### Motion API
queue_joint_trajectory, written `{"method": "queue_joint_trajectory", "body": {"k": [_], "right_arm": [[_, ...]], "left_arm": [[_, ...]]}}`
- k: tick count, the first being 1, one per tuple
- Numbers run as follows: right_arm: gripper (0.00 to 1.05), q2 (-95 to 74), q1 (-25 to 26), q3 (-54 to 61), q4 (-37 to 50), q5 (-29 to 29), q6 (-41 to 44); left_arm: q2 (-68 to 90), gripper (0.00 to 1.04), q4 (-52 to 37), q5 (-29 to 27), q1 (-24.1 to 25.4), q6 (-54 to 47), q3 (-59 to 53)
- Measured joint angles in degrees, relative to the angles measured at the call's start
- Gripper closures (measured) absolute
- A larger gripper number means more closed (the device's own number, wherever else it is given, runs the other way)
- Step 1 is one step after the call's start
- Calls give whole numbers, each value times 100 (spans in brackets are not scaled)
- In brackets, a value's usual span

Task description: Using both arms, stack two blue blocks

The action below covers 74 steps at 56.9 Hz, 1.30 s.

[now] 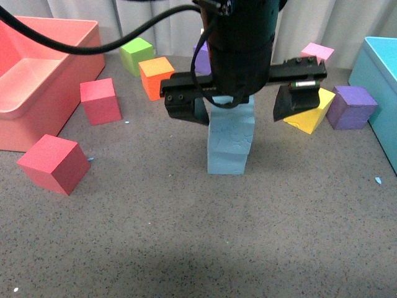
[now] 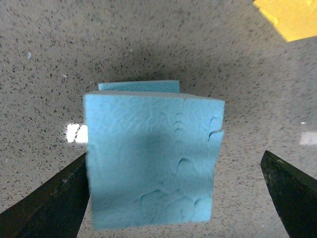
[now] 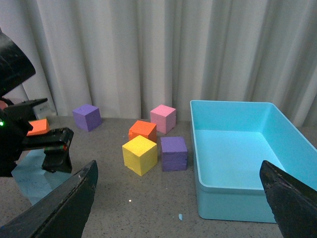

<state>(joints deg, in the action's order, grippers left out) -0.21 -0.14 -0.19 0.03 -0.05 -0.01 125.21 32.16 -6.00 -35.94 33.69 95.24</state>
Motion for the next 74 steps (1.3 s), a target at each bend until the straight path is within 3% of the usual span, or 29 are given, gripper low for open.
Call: {"method": "queue_joint_trajectory", "body": {"k": [9,12,15,18,23,28,36,55,74], "right_arm": [[9,0,0,0,0,0,0],[9,0,0,0,0,0,0],[9,0,0,0,0,-2,0],[9,0,0,0,0,7,0],[9,0,0,0,0,11,0],[9,0,0,0,0,7,0],[9,0,0,0,0,-2,0],[9,0,0,0,0,-4,0],[9,0,0,0,0,-2,0]], "left_arm": [[-490,7,-216,-24,55,26,-149],[-927,18,-2140,-1381,68,-835,-1156],[-1440,30,-4262,-2269,208,-1862,-2588],[-1825,41,-6037,-2288,446,-2463,-3766],[-2323,55,-8279,-2092,800,-2914,-5029],[-2979,70,-9167,-1871,1130,-3108,-5847],[-3974,101,-9372,-1314,1650,-3235,-7178],[-5080,101,-9565,-586,2380,-3307,-8487],[-6990,101,-8362,2,2979,-3322,-9226]]}}
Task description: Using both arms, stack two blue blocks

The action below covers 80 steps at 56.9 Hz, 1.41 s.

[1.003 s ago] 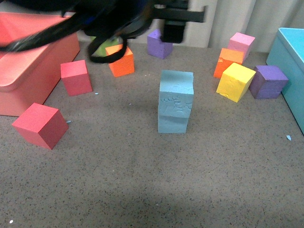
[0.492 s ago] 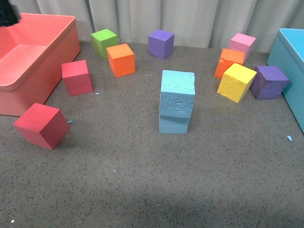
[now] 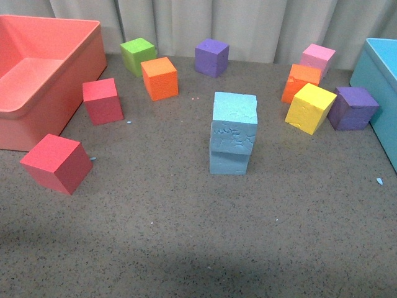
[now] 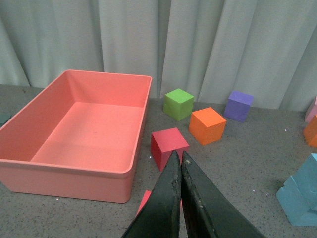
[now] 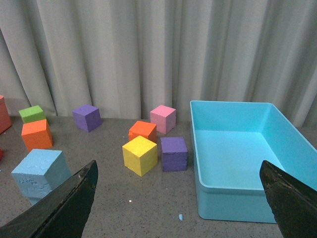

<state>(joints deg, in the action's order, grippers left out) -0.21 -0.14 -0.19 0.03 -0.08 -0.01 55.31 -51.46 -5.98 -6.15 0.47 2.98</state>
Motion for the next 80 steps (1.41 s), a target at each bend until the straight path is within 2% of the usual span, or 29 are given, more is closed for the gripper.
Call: {"method": "queue_joint_trajectory", "body": {"k": [2,3,9,39,77,80], "right_arm": [[9,0,0,0,0,-2,0],[9,0,0,0,0,0,0],[9,0,0,0,0,7,0],[9,0,0,0,0,0,0],[9,0,0,0,0,2,0],[9,0,0,0,0,0,0]], "left_arm": [[-151,101,116,24,33,0,-33],[-782,101,636,522,417,-4,-144],[-1241,101,1025,560,584,-4,-181],[-3176,101,2789,581,599,-4,-190],[-4516,101,4111,581,599,-4,-190],[-4780,101,4433,577,599,-4,-188]]}}
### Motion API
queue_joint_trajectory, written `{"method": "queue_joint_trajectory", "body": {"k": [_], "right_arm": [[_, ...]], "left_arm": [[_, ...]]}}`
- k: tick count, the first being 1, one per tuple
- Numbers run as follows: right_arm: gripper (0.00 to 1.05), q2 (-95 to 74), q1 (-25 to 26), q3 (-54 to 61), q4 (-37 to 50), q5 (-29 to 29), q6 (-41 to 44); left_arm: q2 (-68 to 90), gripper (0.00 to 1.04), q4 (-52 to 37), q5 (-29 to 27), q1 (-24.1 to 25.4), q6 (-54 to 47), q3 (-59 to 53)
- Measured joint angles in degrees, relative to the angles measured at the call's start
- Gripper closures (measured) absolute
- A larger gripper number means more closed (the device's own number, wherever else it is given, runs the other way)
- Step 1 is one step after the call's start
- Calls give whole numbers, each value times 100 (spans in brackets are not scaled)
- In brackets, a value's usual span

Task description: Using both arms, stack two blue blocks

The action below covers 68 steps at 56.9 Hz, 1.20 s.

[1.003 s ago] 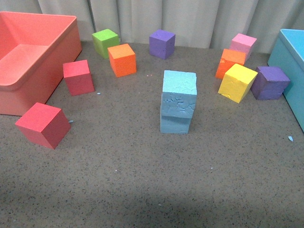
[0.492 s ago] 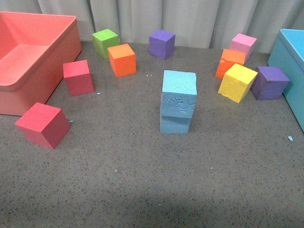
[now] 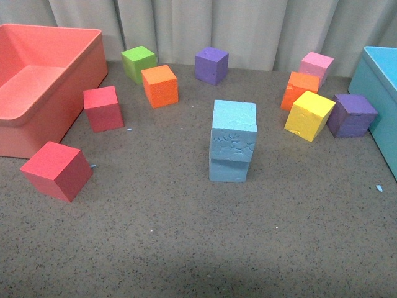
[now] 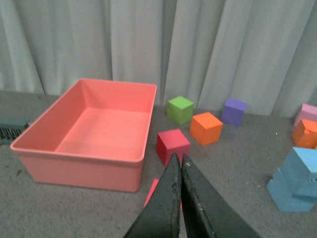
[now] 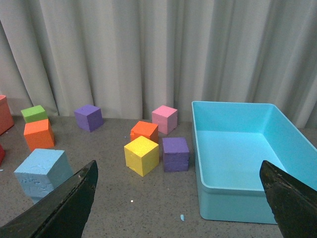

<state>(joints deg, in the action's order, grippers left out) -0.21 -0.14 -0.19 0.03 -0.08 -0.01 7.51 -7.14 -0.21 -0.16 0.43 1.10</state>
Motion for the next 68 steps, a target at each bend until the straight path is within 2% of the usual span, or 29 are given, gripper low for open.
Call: {"method": "queue_joint_trajectory", "body": {"k": [3,11,22,29,41,68], "right_arm": [[9,0,0,0,0,2,0],[9,0,0,0,0,2,0],[9,0,0,0,0,2,0],[9,0,0,0,0,2,0],[9,0,0,0,0,2,0],[9,0,0,0,0,2,0]], "left_arm": [[-511,101,623,15,0,-2,0],[-717,99,699,17,0,2,0],[-721,67,702,15,0,-2,0],[-721,40,702,17,0,-2,0],[-723,5,702,17,0,-7,0],[-723,7,702,17,0,-15,0]]}}
